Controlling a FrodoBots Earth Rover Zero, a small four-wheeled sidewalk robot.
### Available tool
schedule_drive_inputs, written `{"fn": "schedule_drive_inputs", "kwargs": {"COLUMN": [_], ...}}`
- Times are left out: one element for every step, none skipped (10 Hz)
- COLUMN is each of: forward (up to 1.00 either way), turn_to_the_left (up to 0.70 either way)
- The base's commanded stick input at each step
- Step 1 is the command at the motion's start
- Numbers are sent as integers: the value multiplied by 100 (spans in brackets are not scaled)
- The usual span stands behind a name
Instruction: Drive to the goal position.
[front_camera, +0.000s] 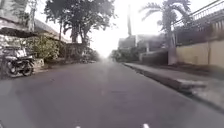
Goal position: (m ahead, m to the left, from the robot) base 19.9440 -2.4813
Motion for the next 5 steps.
{"fn": "schedule_drive_inputs", "kwargs": {"forward": [100, 100, 100, 100, 100], "turn_to_the_left": [0, 0, 0, 0, 0]}}
